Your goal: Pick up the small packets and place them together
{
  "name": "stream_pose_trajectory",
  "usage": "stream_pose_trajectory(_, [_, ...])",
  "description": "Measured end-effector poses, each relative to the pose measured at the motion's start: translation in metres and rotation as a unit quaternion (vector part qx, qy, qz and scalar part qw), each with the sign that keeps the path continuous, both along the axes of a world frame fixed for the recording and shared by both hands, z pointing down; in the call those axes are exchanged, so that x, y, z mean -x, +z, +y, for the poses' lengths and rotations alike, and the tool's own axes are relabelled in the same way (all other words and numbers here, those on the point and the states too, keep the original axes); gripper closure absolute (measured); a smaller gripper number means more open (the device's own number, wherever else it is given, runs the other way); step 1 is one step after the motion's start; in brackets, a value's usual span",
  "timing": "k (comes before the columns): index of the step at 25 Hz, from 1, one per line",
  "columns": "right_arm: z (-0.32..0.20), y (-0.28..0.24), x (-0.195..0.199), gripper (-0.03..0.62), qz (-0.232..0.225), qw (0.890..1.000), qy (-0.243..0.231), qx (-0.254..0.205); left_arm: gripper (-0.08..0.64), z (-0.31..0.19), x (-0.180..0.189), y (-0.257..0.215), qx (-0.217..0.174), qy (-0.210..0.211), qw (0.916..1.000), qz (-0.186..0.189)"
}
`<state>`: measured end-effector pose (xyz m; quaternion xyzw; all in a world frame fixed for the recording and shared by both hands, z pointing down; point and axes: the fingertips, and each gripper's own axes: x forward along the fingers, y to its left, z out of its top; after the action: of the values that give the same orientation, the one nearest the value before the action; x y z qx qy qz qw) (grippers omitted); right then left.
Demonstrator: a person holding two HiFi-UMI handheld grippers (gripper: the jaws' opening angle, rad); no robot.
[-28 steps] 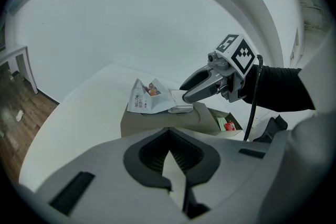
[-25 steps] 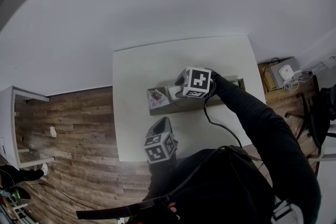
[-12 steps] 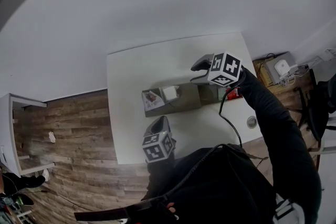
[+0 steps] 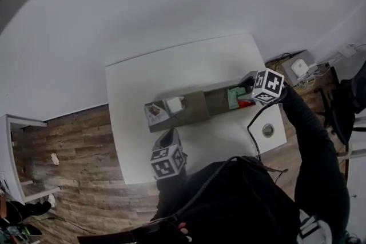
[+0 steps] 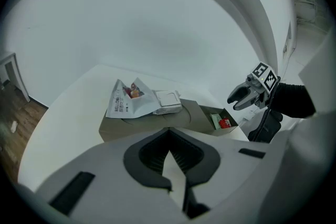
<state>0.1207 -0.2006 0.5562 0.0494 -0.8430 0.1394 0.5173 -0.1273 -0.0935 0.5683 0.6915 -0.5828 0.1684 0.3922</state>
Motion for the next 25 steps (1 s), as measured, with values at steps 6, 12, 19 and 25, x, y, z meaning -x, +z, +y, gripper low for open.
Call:
stream_pose_trajectory(6, [0.008,0.037,-0.032,0.417,0.06,0.998,-0.006,0.017,0.56,-0.001,-0.006,0.0,0.001,0.003,1.0,-0.004])
stream_pose_trajectory(12, [0.013,0.063,-0.047,0.417,0.124,0.991,-0.037,0.028,0.56,0.0,-0.005,0.002,0.005,-0.003,1.0,-0.006])
stream_pose_trajectory(19, [0.016,0.077,-0.046,0.417,0.161,0.984,-0.058,0.047,0.56,0.0,-0.004,0.004,0.008,-0.006,0.9999,-0.006])
stream_pose_trajectory(25, [0.025,0.086,-0.045,0.417,0.195,0.975,-0.083,0.07,0.56,0.0,-0.004,0.004,0.009,-0.008,0.9999,-0.006])
